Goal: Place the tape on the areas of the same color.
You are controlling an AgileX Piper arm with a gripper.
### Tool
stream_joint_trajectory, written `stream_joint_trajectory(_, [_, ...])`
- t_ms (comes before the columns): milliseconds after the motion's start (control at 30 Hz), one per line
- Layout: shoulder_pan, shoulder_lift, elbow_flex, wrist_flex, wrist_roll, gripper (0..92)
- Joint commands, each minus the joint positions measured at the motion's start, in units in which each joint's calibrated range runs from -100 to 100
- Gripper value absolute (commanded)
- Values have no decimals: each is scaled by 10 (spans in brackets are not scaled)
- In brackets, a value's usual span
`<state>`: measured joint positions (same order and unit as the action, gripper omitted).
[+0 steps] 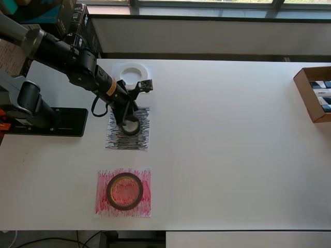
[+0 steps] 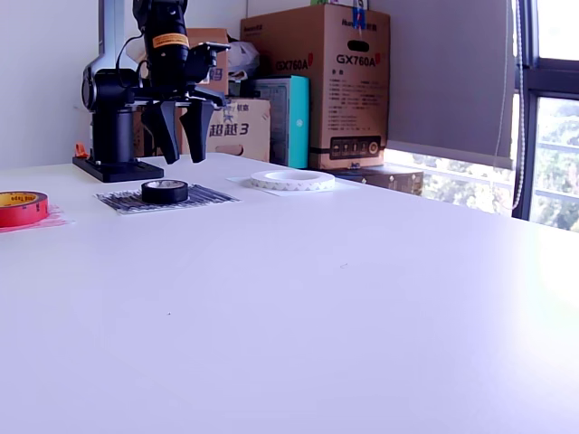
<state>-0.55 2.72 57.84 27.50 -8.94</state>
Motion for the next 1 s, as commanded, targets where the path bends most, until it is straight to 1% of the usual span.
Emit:
stream_joint_trajectory(0, [-1,-32,-45,-3,4,471])
stream_joint_trajectory(300, [-13,-60,-188,-2,-2,470])
stream_joint_trajectory(433, [-16,-101,-232,-2,-4,470])
stream_joint_trajectory(533, [-7,-140,-228,-2,-36,470])
stream_joint_trajectory(600, [11,-176,-222,-2,-54,470])
stream_joint_trajectory(833, [78,-315,-164,-3,-82,470])
stream_joint_trajectory(967, [102,-392,-110,-9,-102,470])
